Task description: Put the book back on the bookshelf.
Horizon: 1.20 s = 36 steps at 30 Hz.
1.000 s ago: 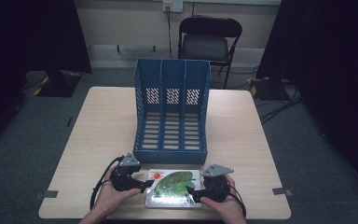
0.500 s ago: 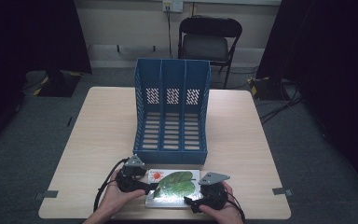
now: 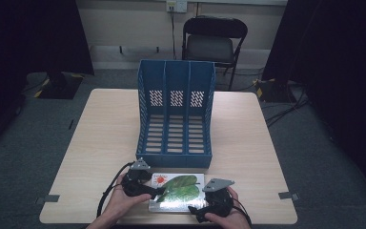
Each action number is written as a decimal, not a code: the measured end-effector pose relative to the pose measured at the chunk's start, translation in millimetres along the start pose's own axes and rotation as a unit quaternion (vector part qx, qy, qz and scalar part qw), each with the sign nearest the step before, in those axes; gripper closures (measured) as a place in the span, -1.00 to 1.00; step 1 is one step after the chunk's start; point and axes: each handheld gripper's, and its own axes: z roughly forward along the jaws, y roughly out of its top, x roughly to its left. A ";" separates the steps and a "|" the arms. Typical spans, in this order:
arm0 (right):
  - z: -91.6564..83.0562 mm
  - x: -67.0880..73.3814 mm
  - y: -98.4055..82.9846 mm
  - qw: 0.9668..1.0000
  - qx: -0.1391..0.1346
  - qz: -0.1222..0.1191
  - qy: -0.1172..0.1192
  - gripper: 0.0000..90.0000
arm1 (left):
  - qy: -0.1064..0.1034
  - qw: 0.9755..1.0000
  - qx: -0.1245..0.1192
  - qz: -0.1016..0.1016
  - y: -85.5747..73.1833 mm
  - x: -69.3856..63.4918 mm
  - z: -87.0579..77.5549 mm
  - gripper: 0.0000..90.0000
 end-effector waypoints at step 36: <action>6.8 7.6 -3.8 0.999 0.020 -0.027 -0.014 -1.00 | -0.068 0.986 -0.085 -0.127 6.3 11.4 -14.5 -0.67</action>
